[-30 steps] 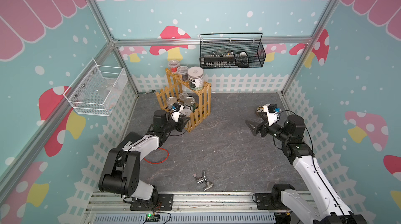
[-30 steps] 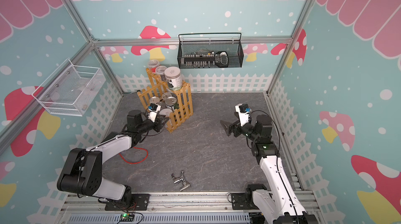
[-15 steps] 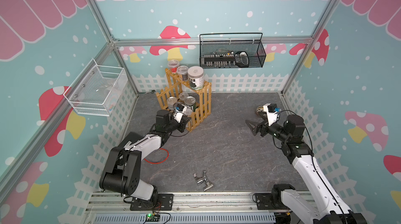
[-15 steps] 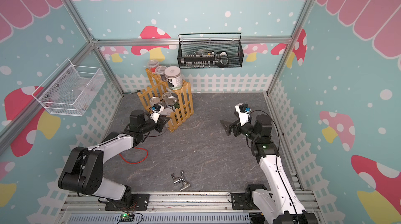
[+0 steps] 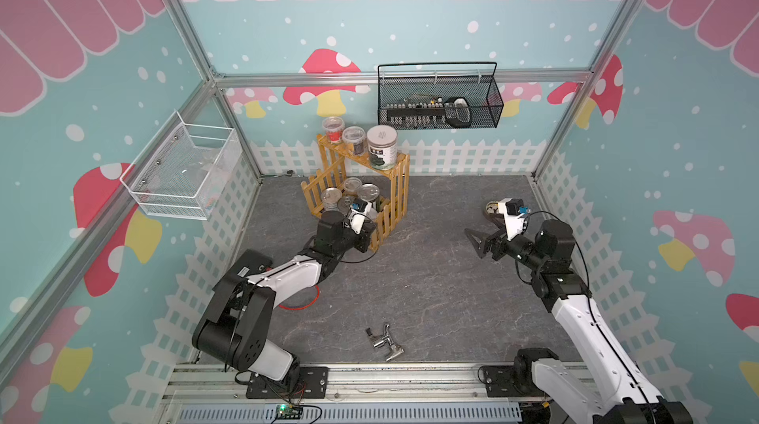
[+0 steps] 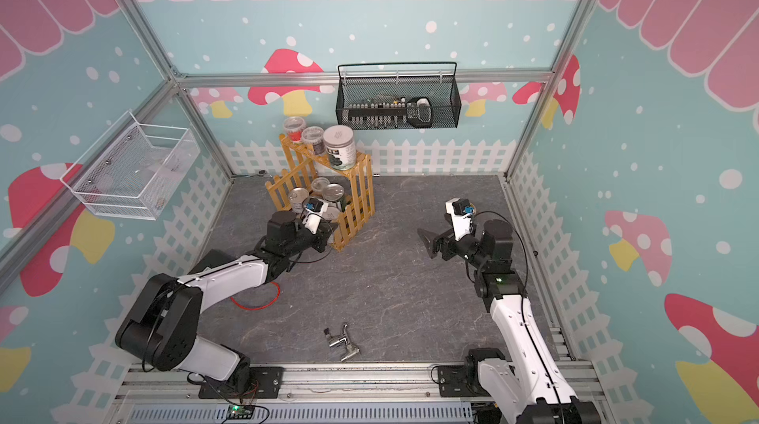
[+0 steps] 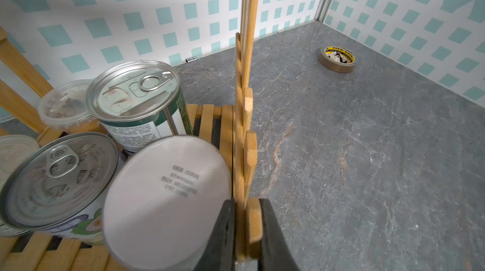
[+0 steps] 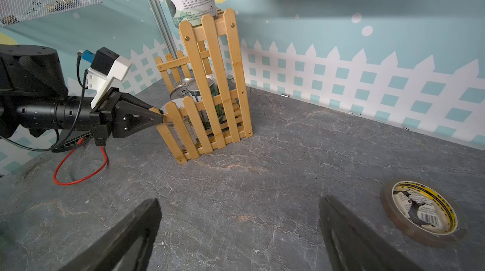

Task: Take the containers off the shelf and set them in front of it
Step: Adjust the shelf at the center of the board.

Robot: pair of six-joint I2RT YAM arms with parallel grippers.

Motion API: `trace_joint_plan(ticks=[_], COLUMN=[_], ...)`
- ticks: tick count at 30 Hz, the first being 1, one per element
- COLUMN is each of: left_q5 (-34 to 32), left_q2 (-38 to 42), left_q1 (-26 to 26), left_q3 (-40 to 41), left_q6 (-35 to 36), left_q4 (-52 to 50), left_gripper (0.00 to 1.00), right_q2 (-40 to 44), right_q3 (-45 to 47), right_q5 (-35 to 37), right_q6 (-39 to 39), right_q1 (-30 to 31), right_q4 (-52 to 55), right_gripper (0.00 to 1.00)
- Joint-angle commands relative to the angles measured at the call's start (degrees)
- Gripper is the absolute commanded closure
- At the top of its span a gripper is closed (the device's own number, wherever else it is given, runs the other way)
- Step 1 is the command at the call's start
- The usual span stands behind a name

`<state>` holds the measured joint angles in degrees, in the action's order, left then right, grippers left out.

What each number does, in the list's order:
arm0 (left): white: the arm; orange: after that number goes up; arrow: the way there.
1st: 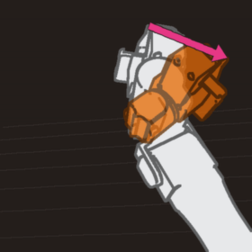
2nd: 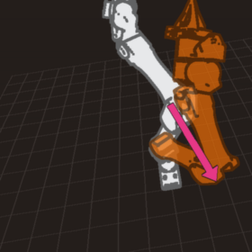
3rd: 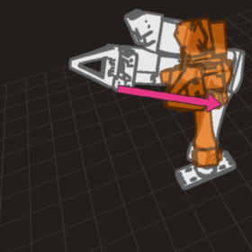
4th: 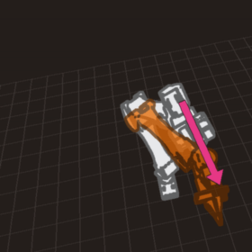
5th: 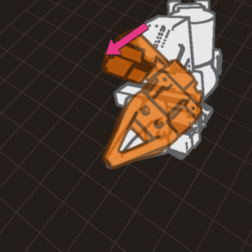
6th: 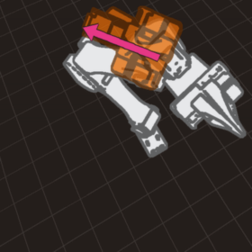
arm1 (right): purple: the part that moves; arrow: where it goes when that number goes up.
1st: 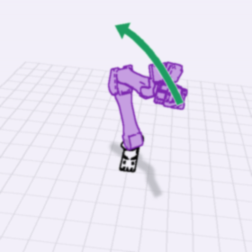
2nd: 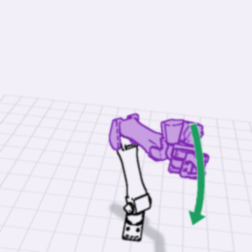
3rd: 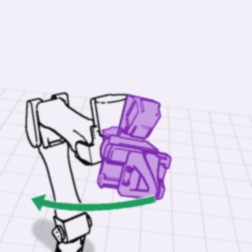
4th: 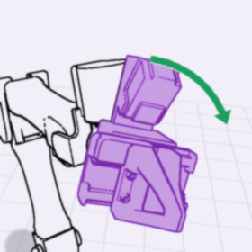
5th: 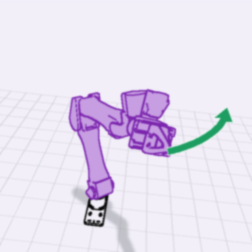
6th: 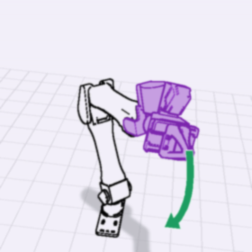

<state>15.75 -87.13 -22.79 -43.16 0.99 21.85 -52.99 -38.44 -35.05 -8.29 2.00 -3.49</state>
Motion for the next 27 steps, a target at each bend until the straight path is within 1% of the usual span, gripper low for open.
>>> trace_joint_plan(ticks=[1,3,4,9,10,13,14,19,20,24,27], left_q5=[-4.4,-9.2,-12.8,-22.6,-23.5,-30.6,-31.6,-40.5,-41.8,-43.1,-44.6], left_q2=[0.8,0.8,0.6,-0.4,-1.1,-3.8,-4.7,-9.6,-10.6,-14.8,-17.3], left_q1=[-4.7,-8.1,-10.0,-16.2,-17.6,-21.6,-22.6,-27.5,-28.4,-29.6,-30.7], left_q3=[1.5,1.3,1.1,1.1,0.8,-1.0,-1.7,-6.7,-7.9,-13.3,-16.7], left_q6=[-11.2,-11.8,-12.5,-17.7,-18.5,-19.6,-20.2,-21.9,-21.8,-22.8,-23.0], left_q4=[5.0,5.4,5.0,6.7,6.8,7.1,7.6,6.9,7.0,5.0,4.6], left_gripper=[0.92,0.91,0.92,0.93,0.93,0.92,0.93,0.92,0.92,0.91,0.91], right_q2=[0.7,0.5,0.3,-0.9,-1.3,-2.6,-3.1,-4.7,-5.0,-6.1,-6.1], right_q3=[1.2,1.7,1.9,2.6,2.8,3.1,3.3,2.9,2.9,2.9,3.0], right_q5=[1.6,1.8,1.6,2.0,2.1,1.9,1.7,2.1,2.2,3.7,7.3], right_q6=[-1.2,-1.6,-1.8,-2.8,-2.9,-3.6,-3.8,-3.8,-3.7,-3.7,-4.3], right_q1=[0.4,0.4,0.4,0.4,0.4,0.4,0.4,0.4,0.4,0.3,0.3], right_q4=[-2.4,-3.4,-3.9,-6.1,-6.7,-8.6,-9.5,-10.7,-11.0,-12.1,-11.9], right_gripper=[0.01,0.01,0.01,0.01,0.01,0.01,0.01,0.01,0.01,0.01,0.01])
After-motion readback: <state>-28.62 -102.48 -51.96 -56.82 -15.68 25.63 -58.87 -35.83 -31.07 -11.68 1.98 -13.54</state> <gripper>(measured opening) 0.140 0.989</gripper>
